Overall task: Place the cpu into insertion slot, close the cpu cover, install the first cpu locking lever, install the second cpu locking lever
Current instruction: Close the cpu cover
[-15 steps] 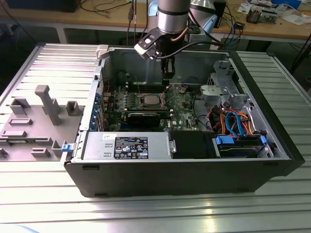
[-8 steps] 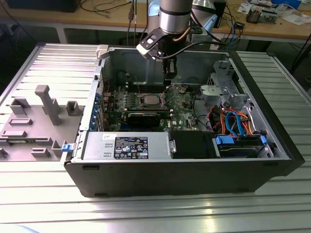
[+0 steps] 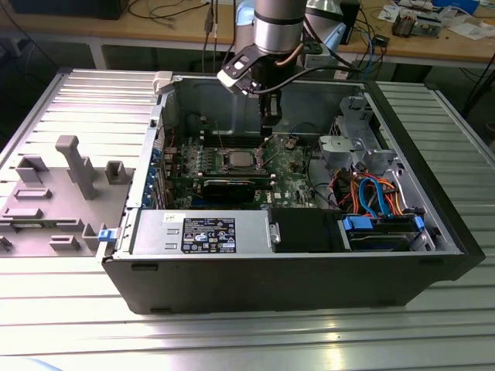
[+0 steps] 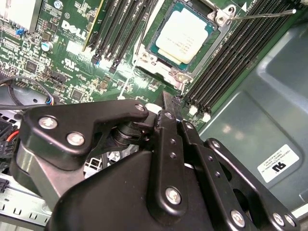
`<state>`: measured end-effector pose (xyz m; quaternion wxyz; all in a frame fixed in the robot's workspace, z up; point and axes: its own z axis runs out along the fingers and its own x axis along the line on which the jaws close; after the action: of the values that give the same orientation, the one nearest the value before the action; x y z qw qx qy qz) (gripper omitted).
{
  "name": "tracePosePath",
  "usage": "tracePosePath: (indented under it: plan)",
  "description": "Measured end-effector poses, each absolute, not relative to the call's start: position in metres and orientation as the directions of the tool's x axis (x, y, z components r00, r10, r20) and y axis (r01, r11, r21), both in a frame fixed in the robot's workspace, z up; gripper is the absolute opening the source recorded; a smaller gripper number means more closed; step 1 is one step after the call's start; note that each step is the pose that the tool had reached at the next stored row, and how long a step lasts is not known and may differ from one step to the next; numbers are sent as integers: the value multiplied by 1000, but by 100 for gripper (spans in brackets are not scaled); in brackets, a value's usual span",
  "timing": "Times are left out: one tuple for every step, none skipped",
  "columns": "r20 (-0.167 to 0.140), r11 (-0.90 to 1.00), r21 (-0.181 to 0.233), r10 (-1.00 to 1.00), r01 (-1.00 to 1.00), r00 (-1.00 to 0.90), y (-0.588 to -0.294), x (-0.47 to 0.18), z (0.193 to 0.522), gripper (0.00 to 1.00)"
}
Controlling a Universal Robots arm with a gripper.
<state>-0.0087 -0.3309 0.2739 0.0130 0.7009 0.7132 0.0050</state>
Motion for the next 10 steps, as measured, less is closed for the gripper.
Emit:
tracePosePath:
  plan:
    - [-12,18,25,1000,1000,-17,-331,-9,274,11]
    - [-11,18,25,1000,1000,-17,-331,-8,274,11]
    - [-12,18,25,1000,1000,-17,-331,-8,274,11]
    - [-11,18,25,1000,1000,-17,-331,-8,274,11]
    - [-11,18,25,1000,1000,-17,-331,-6,274,11]
    - [-11,18,25,1000,1000,-17,-331,-5,274,11]
    - [-11,18,25,1000,1000,-17,-331,-4,274,11]
    - [-12,18,25,1000,1000,-17,-331,-2,274,11]
    - [-12,18,26,1000,1000,-17,-331,-1,274,11]
    - [-12,18,25,1000,1000,-17,-331,0,274,11]
